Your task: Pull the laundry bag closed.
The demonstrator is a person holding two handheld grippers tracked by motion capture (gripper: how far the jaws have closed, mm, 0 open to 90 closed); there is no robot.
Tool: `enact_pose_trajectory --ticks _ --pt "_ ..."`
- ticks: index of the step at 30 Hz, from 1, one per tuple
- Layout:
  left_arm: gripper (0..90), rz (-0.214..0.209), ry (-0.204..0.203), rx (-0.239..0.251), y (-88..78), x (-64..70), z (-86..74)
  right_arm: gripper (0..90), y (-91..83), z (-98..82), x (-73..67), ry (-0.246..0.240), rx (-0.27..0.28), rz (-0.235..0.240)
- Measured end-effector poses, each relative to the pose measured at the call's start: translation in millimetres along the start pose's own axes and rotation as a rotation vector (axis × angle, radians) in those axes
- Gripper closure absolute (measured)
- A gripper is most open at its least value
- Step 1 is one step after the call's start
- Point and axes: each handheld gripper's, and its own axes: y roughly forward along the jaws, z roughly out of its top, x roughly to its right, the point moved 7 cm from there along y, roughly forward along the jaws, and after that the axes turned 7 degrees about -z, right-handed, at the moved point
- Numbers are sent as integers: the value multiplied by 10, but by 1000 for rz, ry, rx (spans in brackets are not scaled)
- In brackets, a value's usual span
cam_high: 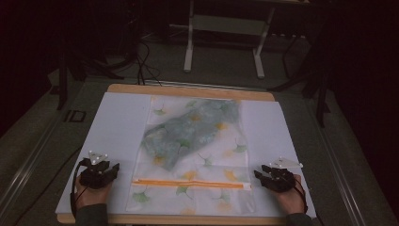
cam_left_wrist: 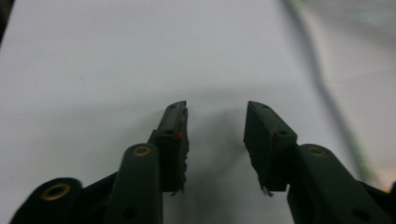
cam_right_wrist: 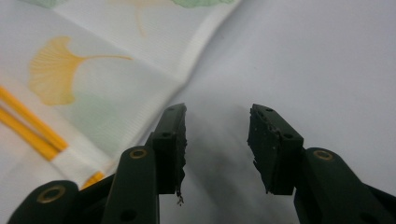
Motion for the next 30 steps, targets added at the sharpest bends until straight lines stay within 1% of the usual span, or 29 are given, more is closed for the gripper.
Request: enact_pose_trajectory --ticks 2,3,4,5,6,8,10,11,12,13,14,16,17,18,20,21,22,23,25,30 --pt "611 -18 6 -3 -26 7 -9 565 -5 9 -16 -6 6 10" --pt "615 -18 6 -3 -26 7 -9 565 -5 18 -27 -9 12 20" --pt "615 -34 7 -4 -33 14 -19 565 -5 18 -27 -9 12 20" --pt "615 -34 7 -4 -33 14 -19 565 -5 18 -27 -9 12 20" --pt "619 -68 17 -9 -57 39 -39 565 -9 52 -78 -17 27 43" --pt "619 -77 32 -15 -75 65 -43 565 -6 76 -142 -34 32 67" --pt "615 -85 37 -17 -78 82 -48 566 9 97 -193 -58 29 79" --pt "615 -99 49 -30 -77 122 -79 569 16 109 -218 -61 28 87" --pt "616 -99 49 -30 -77 122 -79 572 21 123 -240 -64 32 99" --pt "619 -111 69 -40 -81 155 -105 576 25 140 -266 -66 35 114" --pt "621 -111 69 -40 -81 155 -105 576 25 140 -266 -66 35 114" --pt "622 -112 79 -41 -94 173 -119 581 36 176 -312 -74 40 132" --pt "622 -115 85 -40 -105 179 -122 581 51 213 -364 -78 46 157" --pt "622 -115 93 -33 -127 194 -129 581 62 231 -389 -83 49 164" --pt "622 -119 93 -31 -137 205 -136 578 68 244 -410 -86 49 171" --pt "623 -118 94 -29 -151 219 -155 569 89 275 -479 -98 51 192" --pt "625 -118 94 -29 -151 219 -155 569 89 275 -479 -98 51 192" --pt "627 -117 88 -31 -160 224 -178 569 110 314 -571 -112 53 214" --pt "625 -124 84 -28 -175 233 -186 573 130 355 -638 -131 56 226" --pt "616 -128 84 -12 -222 260 -198 577 178 520 -848 -189 56 272"
